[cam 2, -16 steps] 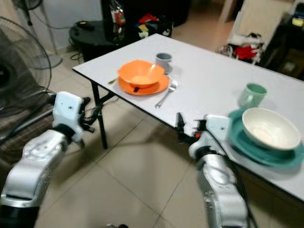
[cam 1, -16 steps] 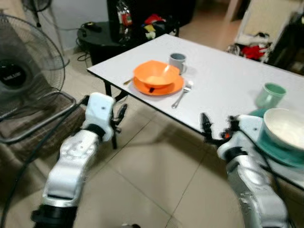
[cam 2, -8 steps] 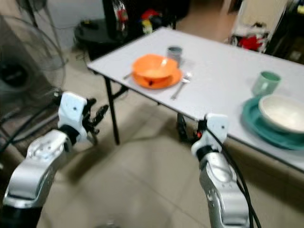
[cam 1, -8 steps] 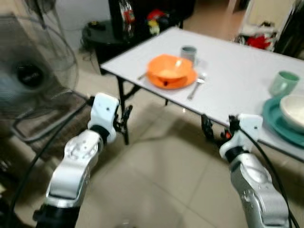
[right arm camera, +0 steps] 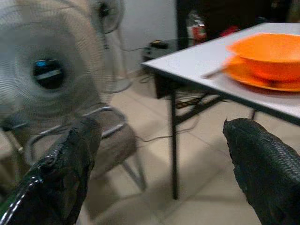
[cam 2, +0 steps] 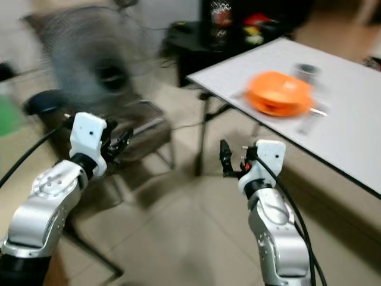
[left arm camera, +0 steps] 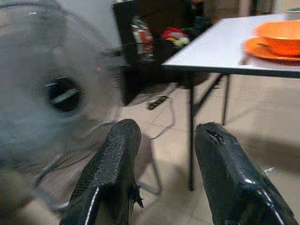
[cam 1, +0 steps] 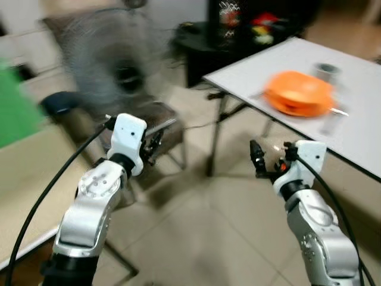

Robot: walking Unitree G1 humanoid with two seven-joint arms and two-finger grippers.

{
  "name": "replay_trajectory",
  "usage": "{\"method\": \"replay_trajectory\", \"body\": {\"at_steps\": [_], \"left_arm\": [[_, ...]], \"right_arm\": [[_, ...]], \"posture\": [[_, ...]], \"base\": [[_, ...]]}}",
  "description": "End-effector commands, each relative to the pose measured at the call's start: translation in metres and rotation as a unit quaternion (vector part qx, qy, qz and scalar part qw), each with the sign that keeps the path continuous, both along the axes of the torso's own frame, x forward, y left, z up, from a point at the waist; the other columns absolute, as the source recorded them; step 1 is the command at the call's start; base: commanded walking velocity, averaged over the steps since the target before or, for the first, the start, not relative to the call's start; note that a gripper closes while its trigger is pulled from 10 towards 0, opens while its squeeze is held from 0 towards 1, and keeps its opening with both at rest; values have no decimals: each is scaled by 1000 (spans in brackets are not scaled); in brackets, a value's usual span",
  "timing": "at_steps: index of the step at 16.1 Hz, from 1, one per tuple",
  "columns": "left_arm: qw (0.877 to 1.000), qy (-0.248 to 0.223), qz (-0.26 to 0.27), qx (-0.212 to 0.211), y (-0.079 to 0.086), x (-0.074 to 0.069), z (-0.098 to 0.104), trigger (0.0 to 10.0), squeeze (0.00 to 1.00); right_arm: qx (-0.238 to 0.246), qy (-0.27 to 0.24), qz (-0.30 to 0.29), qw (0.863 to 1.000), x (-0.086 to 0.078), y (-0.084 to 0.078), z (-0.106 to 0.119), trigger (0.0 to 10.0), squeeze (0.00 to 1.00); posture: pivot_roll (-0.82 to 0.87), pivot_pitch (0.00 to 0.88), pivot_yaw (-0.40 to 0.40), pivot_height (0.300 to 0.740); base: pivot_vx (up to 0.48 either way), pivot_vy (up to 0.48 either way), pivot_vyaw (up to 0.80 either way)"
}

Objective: Setting the table

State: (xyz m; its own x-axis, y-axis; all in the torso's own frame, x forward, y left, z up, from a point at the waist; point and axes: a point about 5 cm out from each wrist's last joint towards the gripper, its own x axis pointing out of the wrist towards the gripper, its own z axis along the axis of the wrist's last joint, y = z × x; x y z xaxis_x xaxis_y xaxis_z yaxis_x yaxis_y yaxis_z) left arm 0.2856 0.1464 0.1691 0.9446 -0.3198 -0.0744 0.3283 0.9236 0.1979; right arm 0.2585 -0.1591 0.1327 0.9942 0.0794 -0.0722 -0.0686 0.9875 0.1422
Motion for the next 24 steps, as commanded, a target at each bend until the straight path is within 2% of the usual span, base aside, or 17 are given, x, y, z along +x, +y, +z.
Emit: {"method": "replay_trajectory", "body": {"at_steps": [1, 11, 16, 20, 22, 24], "left_arm": [[1000, -1, 9, 6, 7, 0, 2, 10000, 0], [1000, -1, 7, 14, 9, 0, 3, 10000, 0], [1000, -2, 6, 23, 13, 2, 4, 10000, 0], [1000, -4, -11, 29, 9, 5, 4, 10000, 0], [999, -13, -23, 44, 6, 6, 6, 10000, 0], [998, -15, -23, 49, 6, 6, 6, 10000, 0]], "right_arm": [[3, -8, 9, 1000, 1, 7, 4, 10000, 0], [7, -7, 8, 1000, 1, 7, 3, 10000, 0], [47, 6, -21, 999, -2, 3, -1, 10000, 0], [41, 3, -21, 999, -5, 1, 0, 10000, 0], [48, 6, -32, 998, -6, -1, -1, 10000, 0], [48, 3, -34, 998, -7, -2, -1, 10000, 0]], "posture": [[66, 0, 8, 740], [75, 0, 10, 740], [68, 0, 17, 740], [63, 0, 15, 740], [64, 0, 14, 740], [64, 0, 14, 740]], "base": [[0, 322, 800], [0, 327, 800], [0, 327, 0], [0, 327, -780], [0, 0, -531], [0, -480, 0]]}}
